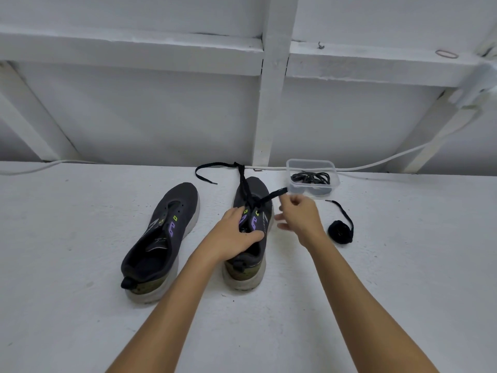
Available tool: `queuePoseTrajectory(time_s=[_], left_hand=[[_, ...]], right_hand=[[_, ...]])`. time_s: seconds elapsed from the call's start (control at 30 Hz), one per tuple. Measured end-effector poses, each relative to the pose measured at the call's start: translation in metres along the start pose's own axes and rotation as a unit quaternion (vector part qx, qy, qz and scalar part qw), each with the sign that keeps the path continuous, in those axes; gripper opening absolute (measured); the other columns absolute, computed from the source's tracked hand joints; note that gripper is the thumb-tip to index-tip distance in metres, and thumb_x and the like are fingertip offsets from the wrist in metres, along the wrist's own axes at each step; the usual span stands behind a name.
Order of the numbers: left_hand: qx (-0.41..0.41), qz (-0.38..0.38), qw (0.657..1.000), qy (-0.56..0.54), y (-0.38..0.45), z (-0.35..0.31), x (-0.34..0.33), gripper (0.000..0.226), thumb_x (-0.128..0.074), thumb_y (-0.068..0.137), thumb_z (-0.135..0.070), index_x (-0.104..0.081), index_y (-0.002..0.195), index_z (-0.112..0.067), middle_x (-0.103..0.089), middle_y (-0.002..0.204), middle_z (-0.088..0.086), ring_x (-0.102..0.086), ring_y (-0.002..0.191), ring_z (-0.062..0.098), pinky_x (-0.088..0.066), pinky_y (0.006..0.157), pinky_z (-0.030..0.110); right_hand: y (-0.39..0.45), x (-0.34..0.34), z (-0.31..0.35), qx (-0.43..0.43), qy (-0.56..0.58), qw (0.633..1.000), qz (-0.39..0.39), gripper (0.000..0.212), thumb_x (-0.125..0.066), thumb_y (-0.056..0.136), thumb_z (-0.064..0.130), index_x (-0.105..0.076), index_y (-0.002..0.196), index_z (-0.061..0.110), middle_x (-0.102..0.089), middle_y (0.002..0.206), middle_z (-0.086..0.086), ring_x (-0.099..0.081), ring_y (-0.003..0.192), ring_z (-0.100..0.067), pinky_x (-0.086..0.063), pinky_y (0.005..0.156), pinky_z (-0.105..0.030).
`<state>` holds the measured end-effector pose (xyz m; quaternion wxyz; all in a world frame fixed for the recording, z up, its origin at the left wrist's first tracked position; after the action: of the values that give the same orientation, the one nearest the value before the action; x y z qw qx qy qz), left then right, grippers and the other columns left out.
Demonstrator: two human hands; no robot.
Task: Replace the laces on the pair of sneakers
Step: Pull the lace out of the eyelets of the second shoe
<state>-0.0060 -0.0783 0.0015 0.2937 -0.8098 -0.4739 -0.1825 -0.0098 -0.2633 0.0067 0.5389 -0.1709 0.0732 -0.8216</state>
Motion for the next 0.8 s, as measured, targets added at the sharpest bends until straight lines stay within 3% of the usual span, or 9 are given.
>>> queuePoseTrajectory(time_s=[0.07,0.13,0.23,0.33,0.43,0.5,0.57,0.7,0.8], left_hand=[[0.000,-0.002,1.000,0.003,0.001,0.000,0.000,0.074,-0.067,0.086,-0.048,-0.036,0.150,-0.026,-0.035,0.152,-0.012,-0.042,0.134,0.010,-0.037,0.106,0.031],[-0.002,-0.003,1.000,0.006,0.000,-0.001,0.000,0.076,-0.067,0.087,-0.048,-0.035,0.151,-0.025,-0.034,0.153,-0.011,-0.042,0.133,0.010,-0.036,0.103,0.028],[0.002,-0.005,1.000,0.007,0.000,-0.001,0.000,0.076,-0.066,0.085,-0.050,-0.036,0.150,-0.025,-0.034,0.153,-0.010,-0.044,0.132,0.012,-0.039,0.104,0.030],[-0.002,-0.005,1.000,0.006,-0.002,-0.003,0.000,0.058,-0.067,0.088,-0.045,-0.045,0.138,-0.026,-0.040,0.145,-0.010,-0.048,0.122,0.011,-0.038,0.095,0.026],[-0.007,-0.004,1.000,0.000,-0.001,-0.002,0.000,0.054,-0.067,0.087,-0.045,-0.048,0.135,-0.028,-0.042,0.142,-0.010,-0.047,0.123,0.009,-0.038,0.097,0.028],[-0.003,-0.001,1.000,0.001,0.000,0.000,0.000,0.066,-0.067,0.086,-0.049,-0.043,0.144,-0.026,-0.039,0.148,-0.010,-0.045,0.130,0.010,-0.039,0.105,0.031],[0.004,0.002,1.000,0.001,0.000,0.001,0.000,0.074,-0.067,0.086,-0.050,-0.038,0.149,-0.024,-0.035,0.152,-0.011,-0.042,0.134,0.010,-0.038,0.109,0.033],[0.001,-0.004,1.000,0.005,-0.002,-0.003,0.000,0.072,-0.066,0.088,-0.047,-0.037,0.150,-0.024,-0.034,0.153,-0.011,-0.041,0.134,0.009,-0.037,0.105,0.029],[-0.008,-0.006,1.000,-0.004,-0.004,-0.007,0.001,0.047,-0.066,0.088,-0.042,-0.049,0.131,-0.030,-0.041,0.143,-0.009,-0.048,0.120,0.009,-0.037,0.095,0.026]], right_hand=[[-0.004,-0.002,-0.007,-0.027,-0.036,0.997,0.070,0.020,-0.063,0.098,0.026,-0.070,0.093,0.009,-0.071,0.084,-0.004,-0.070,0.071,-0.014,-0.058,0.060,-0.027],[-0.009,-0.006,-0.011,-0.001,-0.042,0.993,0.112,0.011,-0.068,0.094,0.022,-0.074,0.093,0.013,-0.072,0.084,-0.002,-0.067,0.072,-0.013,-0.058,0.061,-0.026],[-0.008,-0.013,-0.014,0.066,-0.059,0.991,0.097,0.011,-0.077,0.088,0.025,-0.076,0.095,0.016,-0.074,0.087,0.000,-0.064,0.071,-0.010,-0.058,0.063,-0.025],[-0.003,-0.017,-0.014,0.110,-0.124,0.982,0.094,0.007,-0.074,0.089,0.027,-0.074,0.087,0.021,-0.072,0.083,0.004,-0.065,0.073,-0.013,-0.061,0.073,-0.038],[0.000,-0.016,-0.008,0.116,-0.039,0.992,0.017,0.008,-0.063,0.097,0.025,-0.065,0.096,0.017,-0.068,0.093,-0.001,-0.070,0.073,-0.014,-0.063,0.071,-0.047],[0.002,-0.008,0.000,0.102,0.075,0.989,-0.073,0.009,-0.057,0.102,0.024,-0.059,0.105,0.015,-0.065,0.105,-0.007,-0.072,0.074,-0.011,-0.062,0.062,-0.035],[0.002,0.000,0.002,0.078,0.097,0.987,-0.097,0.015,-0.057,0.103,0.026,-0.058,0.108,0.012,-0.064,0.107,-0.008,-0.073,0.075,-0.011,-0.060,0.059,-0.029],[-0.008,-0.001,-0.003,-0.009,-0.005,0.997,0.071,0.032,-0.069,0.095,0.038,-0.069,0.095,0.006,-0.070,0.088,-0.008,-0.070,0.072,-0.014,-0.062,0.064,-0.030],[-0.014,-0.011,-0.011,0.045,-0.057,0.990,0.124,0.019,-0.077,0.089,0.030,-0.073,0.086,0.011,-0.071,0.076,0.001,-0.066,0.069,-0.012,-0.058,0.061,-0.026]])
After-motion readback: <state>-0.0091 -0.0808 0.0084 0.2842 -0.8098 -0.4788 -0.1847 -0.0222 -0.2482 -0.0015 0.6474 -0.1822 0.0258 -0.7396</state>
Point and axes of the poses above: each hand's wrist, its own y-axis towards the middle knuckle, its own x-axis out of the back of the hand, z = x × y, the point moved 1 cm from there along y, towards the middle knuckle
